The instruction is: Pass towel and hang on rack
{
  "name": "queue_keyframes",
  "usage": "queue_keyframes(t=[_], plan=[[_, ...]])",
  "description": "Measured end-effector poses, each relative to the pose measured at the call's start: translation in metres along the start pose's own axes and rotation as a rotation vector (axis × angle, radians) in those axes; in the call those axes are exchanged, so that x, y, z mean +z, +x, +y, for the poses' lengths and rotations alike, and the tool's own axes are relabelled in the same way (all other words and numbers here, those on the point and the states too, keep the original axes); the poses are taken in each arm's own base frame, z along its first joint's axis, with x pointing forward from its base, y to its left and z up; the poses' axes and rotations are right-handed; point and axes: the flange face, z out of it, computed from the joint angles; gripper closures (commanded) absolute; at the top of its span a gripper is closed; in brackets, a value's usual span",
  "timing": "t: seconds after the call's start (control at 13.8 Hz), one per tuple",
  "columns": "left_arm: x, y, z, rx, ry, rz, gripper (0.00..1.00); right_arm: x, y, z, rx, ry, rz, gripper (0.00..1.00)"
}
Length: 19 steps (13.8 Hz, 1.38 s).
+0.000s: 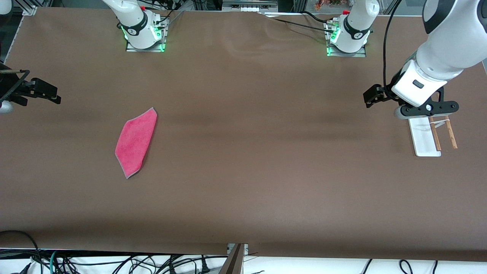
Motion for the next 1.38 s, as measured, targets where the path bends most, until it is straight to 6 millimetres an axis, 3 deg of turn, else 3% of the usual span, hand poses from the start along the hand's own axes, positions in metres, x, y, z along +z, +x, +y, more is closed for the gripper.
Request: queue_keyframes(t=[0.58, 1.16, 1.38], plan=[[0.005, 0.013, -0.048, 0.073, -0.028, -0.01, 0.0, -0.001, 0.001, -0.002, -0.004, 0.0, 0.003, 0.0], [0.008, 0.015, -0.049, 0.083, -0.042, -0.015, 0.0, 0.007, 0.007, -0.001, -0.003, 0.0, 0.004, 0.0], [0.008, 0.015, -0.049, 0.083, -0.042, -0.014, 0.0, 0.023, 0.015, 0.001, -0.003, 0.004, -0.023, 0.0]])
